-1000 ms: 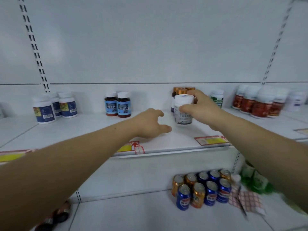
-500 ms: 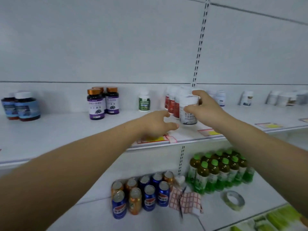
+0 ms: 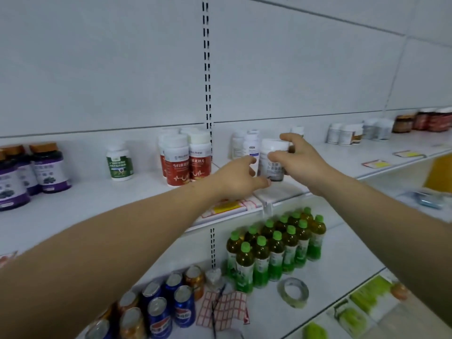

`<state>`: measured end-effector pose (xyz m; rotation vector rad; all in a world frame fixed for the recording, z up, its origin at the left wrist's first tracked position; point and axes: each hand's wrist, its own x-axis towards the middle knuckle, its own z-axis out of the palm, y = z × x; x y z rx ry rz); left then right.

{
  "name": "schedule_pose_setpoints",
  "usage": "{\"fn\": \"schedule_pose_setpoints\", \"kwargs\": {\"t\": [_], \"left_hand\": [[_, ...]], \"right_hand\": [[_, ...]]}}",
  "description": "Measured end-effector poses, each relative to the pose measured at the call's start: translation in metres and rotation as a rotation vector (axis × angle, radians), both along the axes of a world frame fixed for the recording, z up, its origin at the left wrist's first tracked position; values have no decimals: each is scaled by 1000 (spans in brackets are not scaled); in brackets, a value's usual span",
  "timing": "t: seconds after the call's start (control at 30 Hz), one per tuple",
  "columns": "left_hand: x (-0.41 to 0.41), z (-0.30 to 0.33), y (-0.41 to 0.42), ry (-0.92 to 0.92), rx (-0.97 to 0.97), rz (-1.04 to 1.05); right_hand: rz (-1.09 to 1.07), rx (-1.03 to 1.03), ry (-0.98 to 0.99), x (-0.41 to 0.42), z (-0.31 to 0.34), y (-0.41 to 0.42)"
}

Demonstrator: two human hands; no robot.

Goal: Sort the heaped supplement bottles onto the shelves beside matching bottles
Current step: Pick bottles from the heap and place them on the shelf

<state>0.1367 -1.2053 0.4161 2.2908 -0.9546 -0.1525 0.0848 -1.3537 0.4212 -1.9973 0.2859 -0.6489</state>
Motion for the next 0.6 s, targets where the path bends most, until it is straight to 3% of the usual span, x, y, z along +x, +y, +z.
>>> {"fn": "schedule_pose_setpoints", "kwargs": {"t": [0.27,0.6], "left_hand": [[9,0,-122,-83,-30,34],[0,7,-348,-108,-15,26]], "right_hand": [[55,11,-42,10,2,-118],[43,-53,-41,-2,4,-334]]}}
